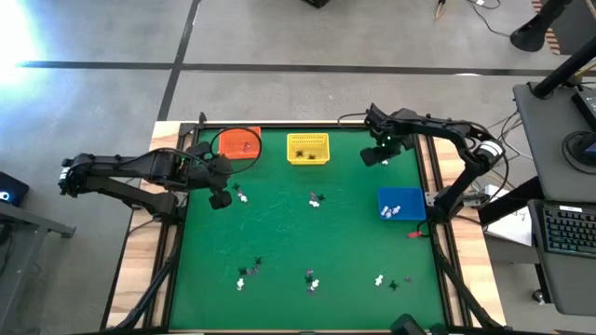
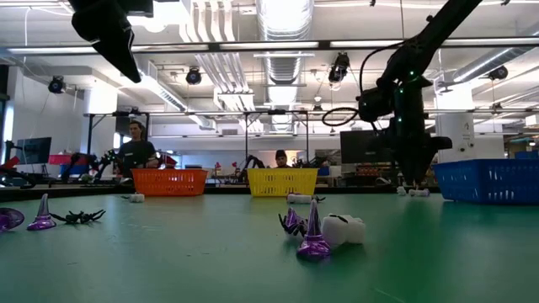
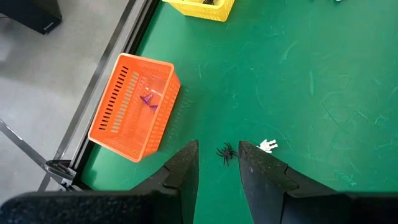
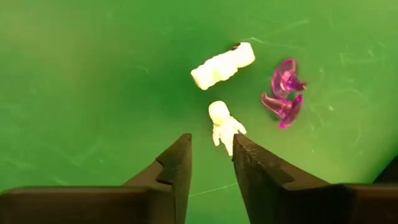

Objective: Sort Halloween decoration
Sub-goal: Put the white skeleton toy into the blue basket

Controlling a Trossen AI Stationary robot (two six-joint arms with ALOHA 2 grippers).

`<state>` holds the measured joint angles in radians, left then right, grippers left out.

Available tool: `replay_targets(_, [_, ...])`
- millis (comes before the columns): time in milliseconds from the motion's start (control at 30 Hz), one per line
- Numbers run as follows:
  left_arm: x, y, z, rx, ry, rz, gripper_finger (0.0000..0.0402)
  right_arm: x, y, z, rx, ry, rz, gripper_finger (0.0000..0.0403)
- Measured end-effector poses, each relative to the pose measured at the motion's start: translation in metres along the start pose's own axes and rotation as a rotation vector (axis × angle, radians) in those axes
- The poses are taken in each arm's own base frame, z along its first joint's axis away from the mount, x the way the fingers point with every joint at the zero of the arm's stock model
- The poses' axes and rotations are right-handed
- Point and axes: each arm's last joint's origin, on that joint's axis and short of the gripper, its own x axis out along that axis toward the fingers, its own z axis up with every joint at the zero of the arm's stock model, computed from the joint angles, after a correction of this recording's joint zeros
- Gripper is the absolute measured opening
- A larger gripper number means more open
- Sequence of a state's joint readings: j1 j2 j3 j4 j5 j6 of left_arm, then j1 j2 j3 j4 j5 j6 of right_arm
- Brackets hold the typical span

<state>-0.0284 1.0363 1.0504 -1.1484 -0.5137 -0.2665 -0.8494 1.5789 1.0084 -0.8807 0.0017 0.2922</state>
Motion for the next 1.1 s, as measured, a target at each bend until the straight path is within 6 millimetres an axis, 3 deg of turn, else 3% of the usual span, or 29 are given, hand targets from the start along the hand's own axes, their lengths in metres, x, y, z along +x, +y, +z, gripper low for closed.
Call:
replay_targets(233, [0.0,0.0,0.0,-0.001,0.0,0.0,0.0095,0.008,-0.002,0.003,-0.049,0.008,-0.083,0.0129])
replay_targets(633, [0.0,0.0,0.0,-0.001,0.0,0.0,0.0095,0.033,-0.001,0.007,-0.069,0.093,-0.099,0.0123])
replay_targets(733, [0.0,0.0,0.0,-0.001,0.0,0.0,0.0095,0.033,0.0,0.007,-0.064,0.094,-0.094,0.0103])
replay_targets(900, [0.0,0.0,0.0,0.0,0.002,0.0,0.0095,0.028,-0.001,0.006,-0.015,0.074,-0.087,0.0028])
replay_targets(1100, [0.0,0.0,-0.001,0.004,0.007,0.002,0.0095,0.018,-0.002,0.003,0.016,0.039,-0.093,0.0013])
